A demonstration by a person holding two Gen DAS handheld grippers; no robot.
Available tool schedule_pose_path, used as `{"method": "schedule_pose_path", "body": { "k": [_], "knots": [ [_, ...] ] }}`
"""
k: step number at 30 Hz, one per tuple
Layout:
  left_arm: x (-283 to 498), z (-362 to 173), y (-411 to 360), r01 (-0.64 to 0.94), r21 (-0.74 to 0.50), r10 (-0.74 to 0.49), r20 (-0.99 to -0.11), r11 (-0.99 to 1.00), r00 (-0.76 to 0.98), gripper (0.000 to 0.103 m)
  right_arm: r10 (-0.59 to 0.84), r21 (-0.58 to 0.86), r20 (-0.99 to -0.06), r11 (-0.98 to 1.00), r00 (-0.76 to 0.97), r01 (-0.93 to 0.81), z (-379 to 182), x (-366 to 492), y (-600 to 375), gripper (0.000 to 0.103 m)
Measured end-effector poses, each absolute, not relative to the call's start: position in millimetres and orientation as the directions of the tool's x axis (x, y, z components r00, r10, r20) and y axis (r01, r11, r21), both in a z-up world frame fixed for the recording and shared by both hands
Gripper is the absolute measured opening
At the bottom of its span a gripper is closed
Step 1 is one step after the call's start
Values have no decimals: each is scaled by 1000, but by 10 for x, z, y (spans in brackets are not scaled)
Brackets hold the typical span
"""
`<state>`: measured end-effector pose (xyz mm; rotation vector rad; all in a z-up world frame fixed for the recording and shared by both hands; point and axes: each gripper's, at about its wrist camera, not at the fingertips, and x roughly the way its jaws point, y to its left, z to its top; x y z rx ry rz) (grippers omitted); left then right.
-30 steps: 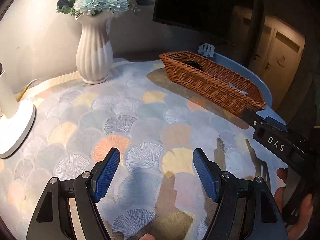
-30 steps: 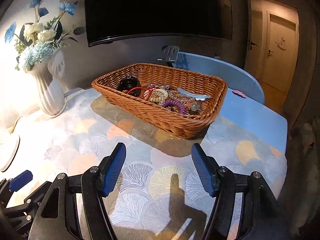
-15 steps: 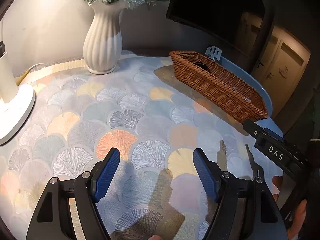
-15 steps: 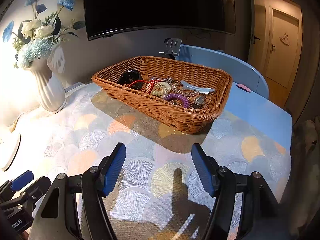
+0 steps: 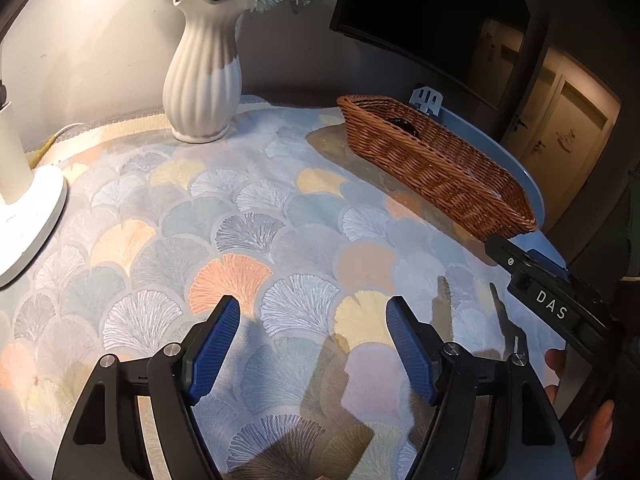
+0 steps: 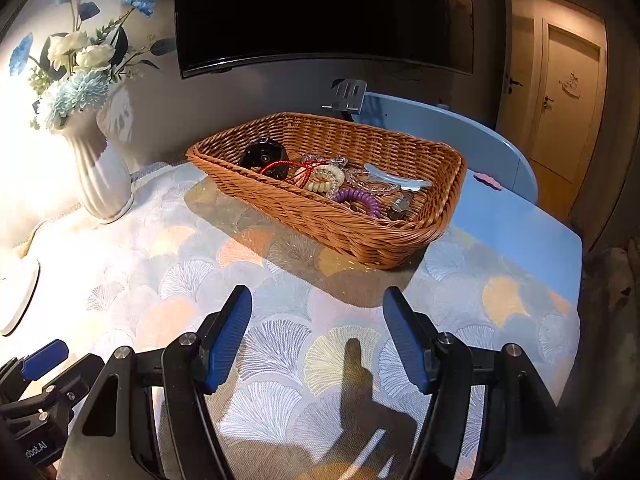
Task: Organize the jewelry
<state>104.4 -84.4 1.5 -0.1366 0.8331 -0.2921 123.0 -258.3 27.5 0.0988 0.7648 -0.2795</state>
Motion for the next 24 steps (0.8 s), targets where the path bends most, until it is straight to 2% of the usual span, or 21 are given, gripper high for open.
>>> {"method": "schedule_pose_path", "body": {
  "k": [24],
  "knots": [
    [1010, 21, -899, 219, -218, -309, -713, 951, 629, 77, -225, -21, -701, 955, 677, 295, 260, 1258, -2599, 70]
  ]
}}
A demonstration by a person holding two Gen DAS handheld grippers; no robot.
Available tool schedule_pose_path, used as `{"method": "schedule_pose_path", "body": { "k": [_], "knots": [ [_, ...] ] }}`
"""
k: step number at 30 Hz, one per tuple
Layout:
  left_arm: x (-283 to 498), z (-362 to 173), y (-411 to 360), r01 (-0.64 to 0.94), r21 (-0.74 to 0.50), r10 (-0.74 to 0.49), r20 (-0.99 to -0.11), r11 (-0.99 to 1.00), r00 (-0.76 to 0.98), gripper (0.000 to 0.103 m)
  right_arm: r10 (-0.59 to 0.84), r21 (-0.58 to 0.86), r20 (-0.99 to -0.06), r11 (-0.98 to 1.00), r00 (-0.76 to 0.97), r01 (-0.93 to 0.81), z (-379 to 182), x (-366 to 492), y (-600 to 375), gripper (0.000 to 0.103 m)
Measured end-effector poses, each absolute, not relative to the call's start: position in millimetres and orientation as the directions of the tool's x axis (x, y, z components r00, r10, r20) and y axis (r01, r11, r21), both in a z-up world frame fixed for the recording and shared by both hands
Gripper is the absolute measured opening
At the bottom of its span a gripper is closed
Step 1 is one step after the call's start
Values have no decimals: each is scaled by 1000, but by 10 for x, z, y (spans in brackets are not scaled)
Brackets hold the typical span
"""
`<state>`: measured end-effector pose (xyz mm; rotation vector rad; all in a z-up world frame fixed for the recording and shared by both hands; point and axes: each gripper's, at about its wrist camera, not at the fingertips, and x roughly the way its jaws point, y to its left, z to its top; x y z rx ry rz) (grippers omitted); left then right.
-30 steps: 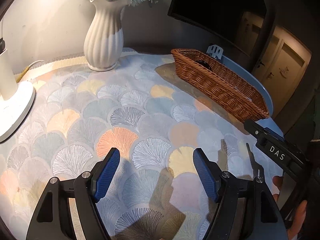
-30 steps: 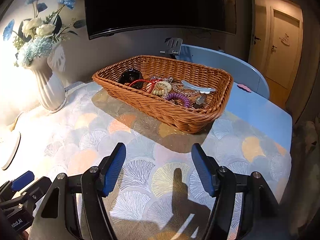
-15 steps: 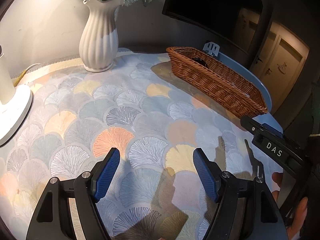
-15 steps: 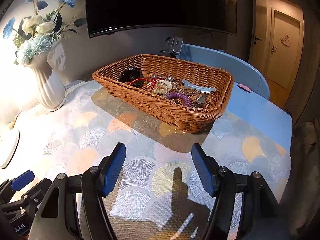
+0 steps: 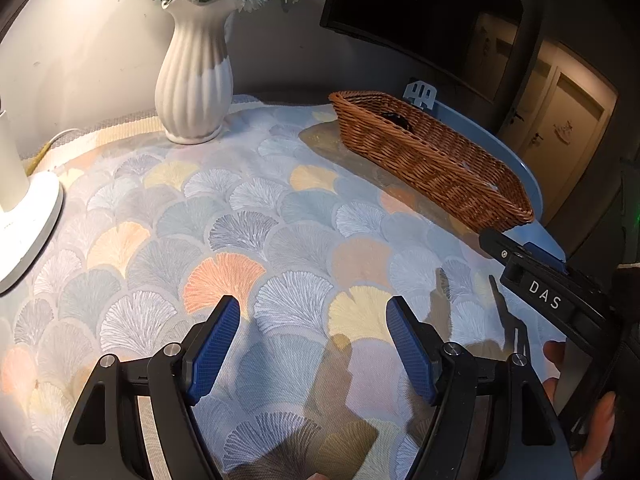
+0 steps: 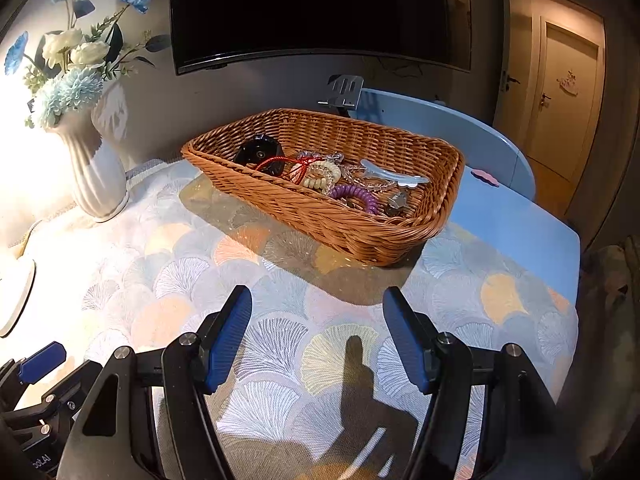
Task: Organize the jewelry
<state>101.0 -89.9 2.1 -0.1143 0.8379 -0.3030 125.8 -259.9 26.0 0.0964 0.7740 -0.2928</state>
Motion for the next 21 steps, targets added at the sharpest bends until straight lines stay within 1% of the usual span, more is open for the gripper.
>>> {"method": "schedule_pose_path", "body": {
  "k": [21],
  "knots": [
    [1035, 21, -839, 195, -211, -288, -706, 958, 647, 77, -225, -22, -694, 956, 684, 292, 271, 1239, -2585, 70]
  ]
}}
